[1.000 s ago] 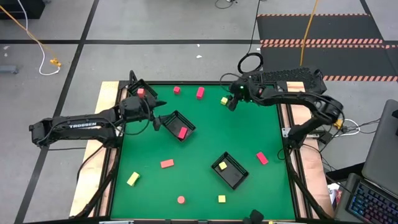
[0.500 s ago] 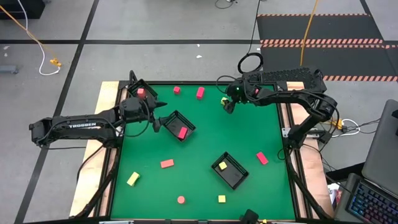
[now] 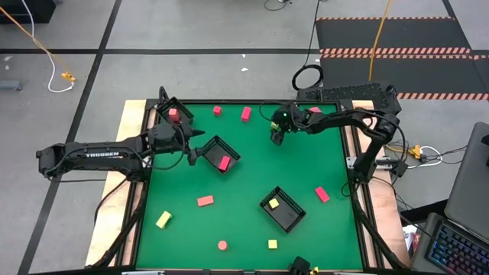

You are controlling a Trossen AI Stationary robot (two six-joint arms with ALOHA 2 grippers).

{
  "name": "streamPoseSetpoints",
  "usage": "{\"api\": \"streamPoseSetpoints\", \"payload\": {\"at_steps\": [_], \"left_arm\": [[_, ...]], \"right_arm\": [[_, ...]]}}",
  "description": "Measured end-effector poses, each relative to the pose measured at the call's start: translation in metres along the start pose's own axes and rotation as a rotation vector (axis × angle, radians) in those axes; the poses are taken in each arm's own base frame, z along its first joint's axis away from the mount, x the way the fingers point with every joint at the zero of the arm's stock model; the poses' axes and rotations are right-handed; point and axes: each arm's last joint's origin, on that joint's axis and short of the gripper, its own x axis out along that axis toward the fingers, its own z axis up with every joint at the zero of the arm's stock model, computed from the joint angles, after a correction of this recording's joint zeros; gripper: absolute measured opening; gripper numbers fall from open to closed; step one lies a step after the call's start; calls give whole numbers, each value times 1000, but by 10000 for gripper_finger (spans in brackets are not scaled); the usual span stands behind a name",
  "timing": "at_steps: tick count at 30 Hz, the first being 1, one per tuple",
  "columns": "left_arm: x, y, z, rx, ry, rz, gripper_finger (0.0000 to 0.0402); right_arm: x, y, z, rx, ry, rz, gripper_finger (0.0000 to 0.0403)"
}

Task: Sort & place blocks by color
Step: Put the light green block into the bottom black bin

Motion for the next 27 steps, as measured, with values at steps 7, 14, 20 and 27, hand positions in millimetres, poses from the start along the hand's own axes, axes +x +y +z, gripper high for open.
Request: {"api": "streamPoseSetpoints", "payload": {"at_steps": [7,14,20,27], "left_arm": [[0,0,0,-3,-4,-2,376],[0,-1,0,-5,-4,-3,376],[0,0,0,-8,-4,-2,376],[0,0,0,-26,-4,3,376]], "right_arm": [[10,1,-6,-2,28,5,262],[9,2,-4,-41,11,3,122],[-7,5,-3,-55,55,17,122],[-67,41,10,-173,33,226,122]]}}
